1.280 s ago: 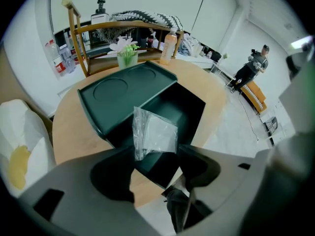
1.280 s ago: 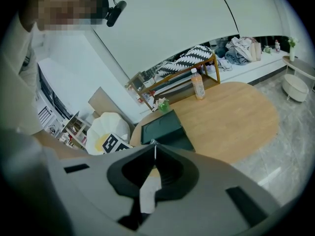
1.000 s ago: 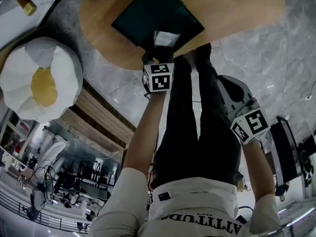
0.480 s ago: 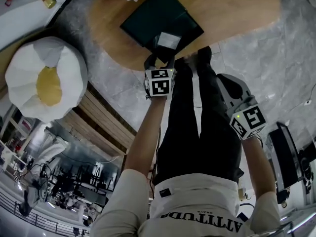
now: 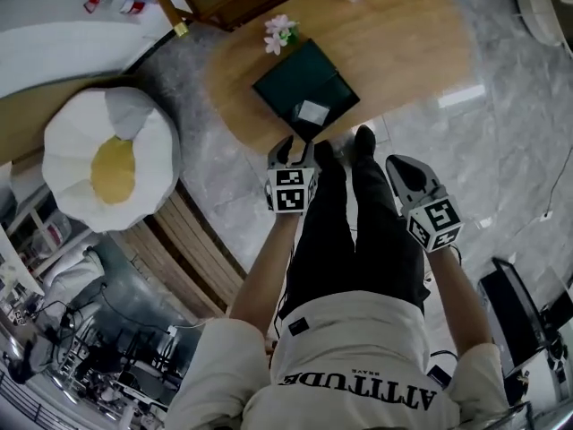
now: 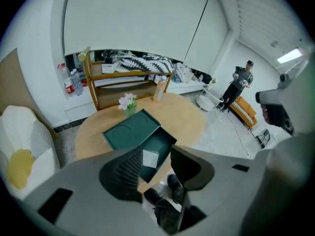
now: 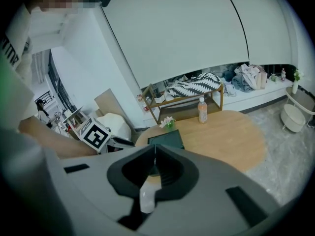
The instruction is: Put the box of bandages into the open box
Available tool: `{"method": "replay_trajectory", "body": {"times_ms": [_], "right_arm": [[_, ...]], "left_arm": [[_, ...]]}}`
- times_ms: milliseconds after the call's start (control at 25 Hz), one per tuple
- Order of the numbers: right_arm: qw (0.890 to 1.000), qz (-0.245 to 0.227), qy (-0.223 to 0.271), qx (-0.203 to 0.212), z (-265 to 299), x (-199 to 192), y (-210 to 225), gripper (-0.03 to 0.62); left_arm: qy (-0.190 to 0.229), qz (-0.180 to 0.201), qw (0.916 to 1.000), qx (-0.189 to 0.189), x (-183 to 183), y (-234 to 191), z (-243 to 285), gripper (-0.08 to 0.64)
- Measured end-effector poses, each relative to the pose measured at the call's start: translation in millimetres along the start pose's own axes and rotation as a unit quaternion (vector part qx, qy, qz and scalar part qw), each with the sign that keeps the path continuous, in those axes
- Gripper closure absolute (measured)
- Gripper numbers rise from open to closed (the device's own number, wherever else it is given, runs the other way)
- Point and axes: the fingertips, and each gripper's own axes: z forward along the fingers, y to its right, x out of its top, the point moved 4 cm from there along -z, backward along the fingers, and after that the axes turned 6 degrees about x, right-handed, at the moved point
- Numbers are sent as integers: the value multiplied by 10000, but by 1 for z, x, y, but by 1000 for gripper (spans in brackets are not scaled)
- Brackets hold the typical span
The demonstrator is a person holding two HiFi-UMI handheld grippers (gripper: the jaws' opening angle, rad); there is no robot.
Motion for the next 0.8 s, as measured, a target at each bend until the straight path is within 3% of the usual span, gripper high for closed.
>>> {"method": "replay_trajectory", "body": {"times_ms": [320, 800], "right_arm": [[9997, -183, 150, 18, -36, 39, -33, 569], [9967, -699, 421, 36, -83, 94, -71, 569]], "left_arm": [[460, -158, 9988, -5, 40, -1, -90, 414], [1243, -17, 9922, 37, 76, -2, -207, 502]]}}
